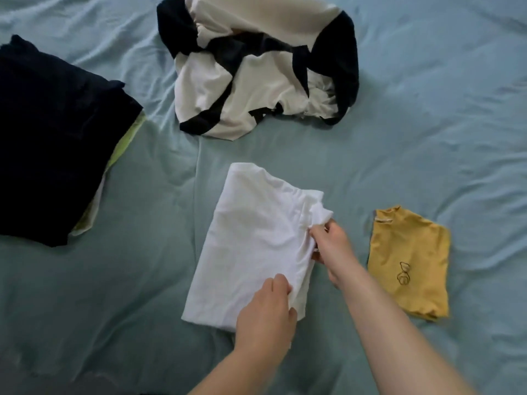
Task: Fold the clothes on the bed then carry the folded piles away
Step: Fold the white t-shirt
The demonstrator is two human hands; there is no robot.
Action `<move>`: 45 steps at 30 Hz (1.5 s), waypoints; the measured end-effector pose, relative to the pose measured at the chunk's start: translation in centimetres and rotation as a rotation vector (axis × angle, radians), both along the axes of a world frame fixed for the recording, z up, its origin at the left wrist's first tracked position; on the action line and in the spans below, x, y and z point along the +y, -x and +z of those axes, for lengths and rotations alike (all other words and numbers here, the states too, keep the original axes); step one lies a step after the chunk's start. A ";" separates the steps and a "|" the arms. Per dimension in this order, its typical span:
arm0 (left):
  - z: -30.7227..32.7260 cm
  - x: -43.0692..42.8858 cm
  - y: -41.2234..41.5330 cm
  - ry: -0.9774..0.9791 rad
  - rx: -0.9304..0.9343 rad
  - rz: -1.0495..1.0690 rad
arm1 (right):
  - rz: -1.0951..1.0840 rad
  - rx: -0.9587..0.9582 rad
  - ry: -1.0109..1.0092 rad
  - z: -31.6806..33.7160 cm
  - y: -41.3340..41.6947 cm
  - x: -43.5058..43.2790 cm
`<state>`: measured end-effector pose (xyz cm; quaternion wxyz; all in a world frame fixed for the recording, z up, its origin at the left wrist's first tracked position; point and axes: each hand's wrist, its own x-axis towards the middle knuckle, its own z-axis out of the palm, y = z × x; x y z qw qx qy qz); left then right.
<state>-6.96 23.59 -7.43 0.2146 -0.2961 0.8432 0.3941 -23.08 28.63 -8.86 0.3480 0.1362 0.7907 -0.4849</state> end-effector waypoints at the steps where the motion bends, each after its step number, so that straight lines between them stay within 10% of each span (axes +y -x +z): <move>1: -0.7 0.6 0.1 0.011 -0.024 -0.023 | -0.013 -0.022 -0.011 -0.8 0.0 0.6; 8: -3.0 1.5 -0.7 -0.015 -0.026 -0.134 | -0.080 -0.078 0.094 -3.1 -0.6 2.5; 11: -2.7 -0.6 -0.9 -0.046 0.105 -0.202 | 0.017 0.132 -0.095 -2.9 -0.6 2.3; 19: -5.5 -11.5 7.8 0.591 0.309 -0.501 | 0.329 0.967 -0.462 -1.7 -1.4 1.1; 23: -7.7 -14.6 11.3 0.569 0.132 -0.702 | 0.843 0.777 -0.560 -4.7 -3.9 0.3; 34: -6.5 -12.8 -4.5 0.499 0.164 -0.845 | 1.055 0.785 -0.534 -5.2 -11.2 9.0; 45: -4.3 -12.8 1.4 -0.058 -0.014 0.627 | -0.217 -0.018 -0.132 -3.2 -8.0 3.7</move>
